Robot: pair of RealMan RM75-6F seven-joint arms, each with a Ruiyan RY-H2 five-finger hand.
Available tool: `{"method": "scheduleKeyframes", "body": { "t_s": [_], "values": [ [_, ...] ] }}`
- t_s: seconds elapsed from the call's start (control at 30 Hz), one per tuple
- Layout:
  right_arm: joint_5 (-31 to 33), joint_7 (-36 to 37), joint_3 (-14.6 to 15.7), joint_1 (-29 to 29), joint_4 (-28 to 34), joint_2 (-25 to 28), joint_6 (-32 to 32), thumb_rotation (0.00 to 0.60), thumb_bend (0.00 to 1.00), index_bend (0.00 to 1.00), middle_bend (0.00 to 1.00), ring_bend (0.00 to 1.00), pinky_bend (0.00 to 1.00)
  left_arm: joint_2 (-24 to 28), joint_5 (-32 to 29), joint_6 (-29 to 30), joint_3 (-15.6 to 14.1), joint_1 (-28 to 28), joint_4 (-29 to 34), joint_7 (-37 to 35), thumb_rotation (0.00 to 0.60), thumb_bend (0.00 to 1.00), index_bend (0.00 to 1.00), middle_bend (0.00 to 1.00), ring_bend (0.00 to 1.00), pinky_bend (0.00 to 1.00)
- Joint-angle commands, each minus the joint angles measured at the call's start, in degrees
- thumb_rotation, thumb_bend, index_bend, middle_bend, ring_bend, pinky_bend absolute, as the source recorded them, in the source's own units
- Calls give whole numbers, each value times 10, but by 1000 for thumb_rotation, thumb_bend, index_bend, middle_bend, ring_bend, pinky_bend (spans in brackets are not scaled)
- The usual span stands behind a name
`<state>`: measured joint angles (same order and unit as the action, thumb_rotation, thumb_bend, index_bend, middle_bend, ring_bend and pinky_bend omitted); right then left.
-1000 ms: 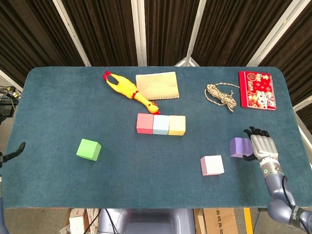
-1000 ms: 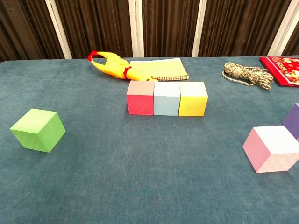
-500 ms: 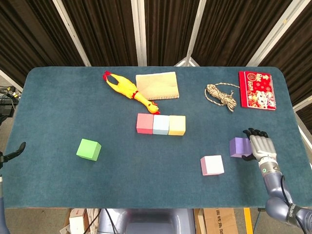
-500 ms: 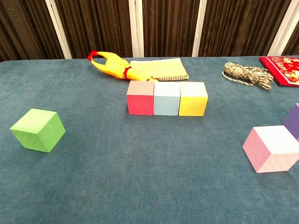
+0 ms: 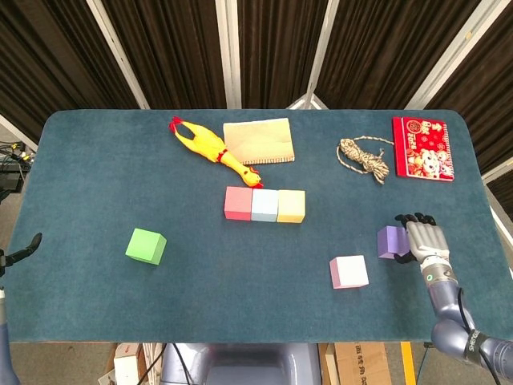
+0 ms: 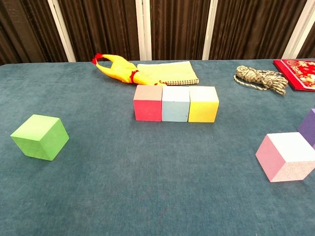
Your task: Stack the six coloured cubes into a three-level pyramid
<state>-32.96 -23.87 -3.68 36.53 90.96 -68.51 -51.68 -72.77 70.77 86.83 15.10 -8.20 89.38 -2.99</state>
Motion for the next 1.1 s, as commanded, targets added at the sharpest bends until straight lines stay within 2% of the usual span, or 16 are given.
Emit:
{"method": "scheduleKeyframes", "body": {
  "t_s": [0.03, 0.2, 0.57, 1.1],
  "values": [
    [-3, 3, -2, -1, -4, -2, -1, 600, 275, 209, 219, 52, 0, 0, -2, -1, 0, 0, 1, 1, 600, 281, 161, 0, 0, 0],
    [-5, 0, -1, 0, -4, -2, -2, 600, 275, 238, 270, 90, 0, -1, -9, -8, 0, -1, 6, 5, 600, 281, 176, 0, 0, 0],
    [0, 0, -1, 2, -6, -5, 1, 600, 276, 249, 271, 90, 0, -3, -18, -14, 2, -3, 10, 13, 600, 283, 191, 0, 0, 0],
    [-5, -2, -4, 2, -1, -6, -9, 600, 276, 369, 327, 147, 0, -5, -14, -3, 6, 0, 7, 4, 600, 283, 194, 0, 0, 0]
  ]
}}
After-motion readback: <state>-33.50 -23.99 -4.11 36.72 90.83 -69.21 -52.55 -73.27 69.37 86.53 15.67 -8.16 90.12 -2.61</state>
